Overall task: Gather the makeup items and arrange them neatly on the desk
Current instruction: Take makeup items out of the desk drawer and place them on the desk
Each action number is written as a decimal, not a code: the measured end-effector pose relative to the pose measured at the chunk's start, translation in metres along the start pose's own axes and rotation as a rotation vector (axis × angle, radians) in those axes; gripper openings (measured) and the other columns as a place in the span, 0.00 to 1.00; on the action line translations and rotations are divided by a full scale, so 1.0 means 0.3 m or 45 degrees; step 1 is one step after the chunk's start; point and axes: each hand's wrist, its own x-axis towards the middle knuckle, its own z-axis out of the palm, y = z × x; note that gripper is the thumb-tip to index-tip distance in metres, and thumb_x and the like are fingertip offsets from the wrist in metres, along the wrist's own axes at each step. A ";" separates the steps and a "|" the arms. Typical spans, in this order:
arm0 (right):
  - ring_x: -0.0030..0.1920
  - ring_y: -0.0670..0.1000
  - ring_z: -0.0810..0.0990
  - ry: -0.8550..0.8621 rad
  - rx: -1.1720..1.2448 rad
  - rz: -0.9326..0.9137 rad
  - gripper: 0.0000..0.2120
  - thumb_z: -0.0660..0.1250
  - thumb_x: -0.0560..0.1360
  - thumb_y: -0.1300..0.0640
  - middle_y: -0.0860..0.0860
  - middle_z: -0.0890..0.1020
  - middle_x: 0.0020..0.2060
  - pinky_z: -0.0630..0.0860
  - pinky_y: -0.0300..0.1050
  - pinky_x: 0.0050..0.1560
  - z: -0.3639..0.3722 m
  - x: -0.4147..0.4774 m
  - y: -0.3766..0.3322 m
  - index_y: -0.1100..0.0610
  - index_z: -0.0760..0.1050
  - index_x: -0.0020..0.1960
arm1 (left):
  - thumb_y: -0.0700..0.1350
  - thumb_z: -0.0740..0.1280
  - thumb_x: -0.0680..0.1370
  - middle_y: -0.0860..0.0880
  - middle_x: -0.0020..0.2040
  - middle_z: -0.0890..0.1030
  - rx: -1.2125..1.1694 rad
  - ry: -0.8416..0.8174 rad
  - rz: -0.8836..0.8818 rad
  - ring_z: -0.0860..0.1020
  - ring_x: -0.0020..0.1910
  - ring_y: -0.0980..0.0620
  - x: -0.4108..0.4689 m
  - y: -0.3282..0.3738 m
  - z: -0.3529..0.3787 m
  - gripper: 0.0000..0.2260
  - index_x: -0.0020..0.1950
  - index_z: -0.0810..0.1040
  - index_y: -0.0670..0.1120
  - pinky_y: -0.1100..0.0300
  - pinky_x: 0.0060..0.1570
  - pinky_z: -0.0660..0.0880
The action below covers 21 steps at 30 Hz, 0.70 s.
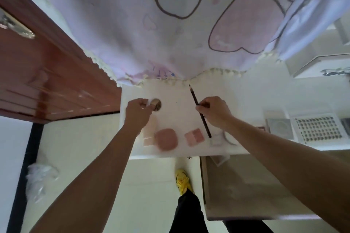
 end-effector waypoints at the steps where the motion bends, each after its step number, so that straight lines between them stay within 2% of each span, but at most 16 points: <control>1: 0.41 0.50 0.79 -0.011 0.001 0.040 0.05 0.69 0.76 0.53 0.45 0.79 0.33 0.71 0.42 0.39 0.027 0.033 -0.027 0.52 0.79 0.42 | 0.40 0.74 0.71 0.42 0.44 0.82 0.032 -0.022 -0.021 0.82 0.43 0.40 0.044 0.003 -0.008 0.14 0.55 0.81 0.38 0.52 0.46 0.78; 3: 0.42 0.53 0.81 -0.020 -0.008 0.140 0.07 0.70 0.75 0.53 0.49 0.81 0.34 0.77 0.45 0.42 0.092 0.100 -0.064 0.54 0.79 0.40 | 0.42 0.75 0.70 0.39 0.48 0.83 0.110 -0.076 -0.033 0.81 0.50 0.38 0.136 -0.003 -0.011 0.14 0.55 0.80 0.41 0.49 0.50 0.78; 7: 0.40 0.55 0.83 -0.035 -0.073 0.309 0.07 0.70 0.74 0.55 0.54 0.84 0.39 0.82 0.50 0.46 0.183 0.194 -0.076 0.58 0.81 0.42 | 0.43 0.75 0.71 0.39 0.47 0.83 0.245 -0.192 0.052 0.82 0.49 0.39 0.267 -0.016 0.019 0.09 0.46 0.77 0.47 0.45 0.53 0.79; 12: 0.38 0.55 0.83 0.024 -0.112 0.352 0.07 0.72 0.71 0.55 0.54 0.83 0.36 0.82 0.49 0.45 0.207 0.265 -0.089 0.58 0.80 0.42 | 0.43 0.74 0.72 0.39 0.50 0.83 0.356 -0.275 0.099 0.82 0.50 0.39 0.368 -0.035 0.060 0.11 0.52 0.80 0.43 0.46 0.54 0.79; 16: 0.38 0.54 0.83 0.033 -0.137 0.344 0.07 0.72 0.71 0.54 0.54 0.84 0.37 0.82 0.50 0.46 0.195 0.255 -0.089 0.58 0.81 0.43 | 0.45 0.71 0.74 0.41 0.52 0.82 0.580 -0.235 0.189 0.79 0.54 0.43 0.386 -0.046 0.067 0.10 0.53 0.81 0.41 0.56 0.53 0.74; 21: 0.43 0.51 0.82 0.135 -0.063 0.278 0.08 0.69 0.73 0.45 0.47 0.83 0.38 0.79 0.47 0.47 0.121 0.151 -0.038 0.49 0.79 0.45 | 0.45 0.66 0.77 0.41 0.56 0.78 0.681 -0.119 0.363 0.77 0.54 0.43 0.285 -0.010 0.078 0.12 0.57 0.78 0.42 0.56 0.51 0.70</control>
